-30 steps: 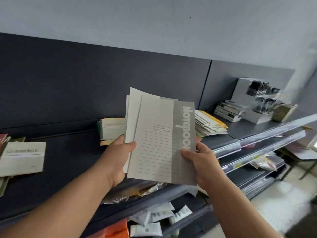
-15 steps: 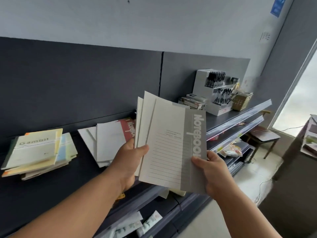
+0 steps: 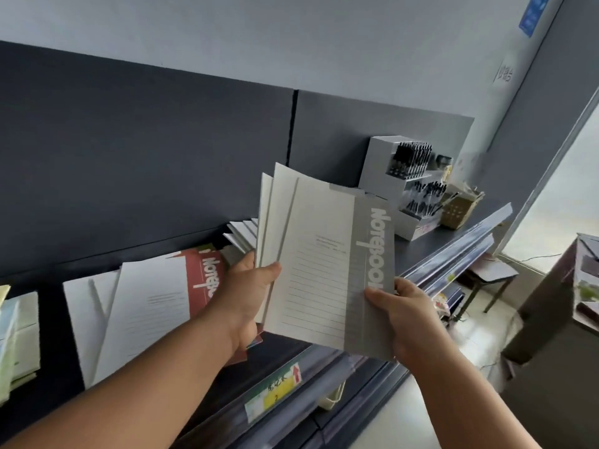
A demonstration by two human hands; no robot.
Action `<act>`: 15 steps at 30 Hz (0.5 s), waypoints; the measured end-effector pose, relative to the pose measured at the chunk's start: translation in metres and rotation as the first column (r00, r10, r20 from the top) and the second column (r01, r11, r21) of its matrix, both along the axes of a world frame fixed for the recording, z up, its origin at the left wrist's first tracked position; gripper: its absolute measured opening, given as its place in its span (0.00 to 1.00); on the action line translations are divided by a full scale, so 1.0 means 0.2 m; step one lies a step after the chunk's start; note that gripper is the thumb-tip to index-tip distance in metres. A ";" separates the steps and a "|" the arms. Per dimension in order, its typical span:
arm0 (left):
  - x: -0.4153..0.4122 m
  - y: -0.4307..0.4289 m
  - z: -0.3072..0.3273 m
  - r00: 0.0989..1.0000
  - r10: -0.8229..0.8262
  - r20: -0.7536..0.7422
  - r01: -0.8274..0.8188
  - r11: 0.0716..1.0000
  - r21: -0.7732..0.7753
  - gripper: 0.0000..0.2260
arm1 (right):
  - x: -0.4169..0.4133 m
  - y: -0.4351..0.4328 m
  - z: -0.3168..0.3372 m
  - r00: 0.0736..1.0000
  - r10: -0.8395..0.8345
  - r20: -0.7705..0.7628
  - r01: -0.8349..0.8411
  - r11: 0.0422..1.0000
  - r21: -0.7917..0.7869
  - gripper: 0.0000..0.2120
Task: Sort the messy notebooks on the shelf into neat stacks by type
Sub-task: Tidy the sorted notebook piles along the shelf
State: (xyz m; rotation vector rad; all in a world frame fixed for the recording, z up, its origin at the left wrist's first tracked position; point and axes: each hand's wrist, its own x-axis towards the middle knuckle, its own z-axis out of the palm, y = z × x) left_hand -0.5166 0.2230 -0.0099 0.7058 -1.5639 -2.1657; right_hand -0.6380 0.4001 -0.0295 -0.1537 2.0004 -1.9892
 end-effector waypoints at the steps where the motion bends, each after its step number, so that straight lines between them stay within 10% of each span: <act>1: 0.01 -0.03 0.01 1.000 0.025 0.017 -0.025 1.000 -0.004 0.10 | -0.03 -0.05 0.00 0.999 0.039 -0.007 -0.039 0.999 0.015 0.08; 15: 0.56 -0.21 0.07 0.709 0.705 -0.003 -0.700 0.703 -0.127 0.10 | 0.05 -0.77 -0.01 0.745 0.665 -0.047 -0.658 0.745 0.114 0.06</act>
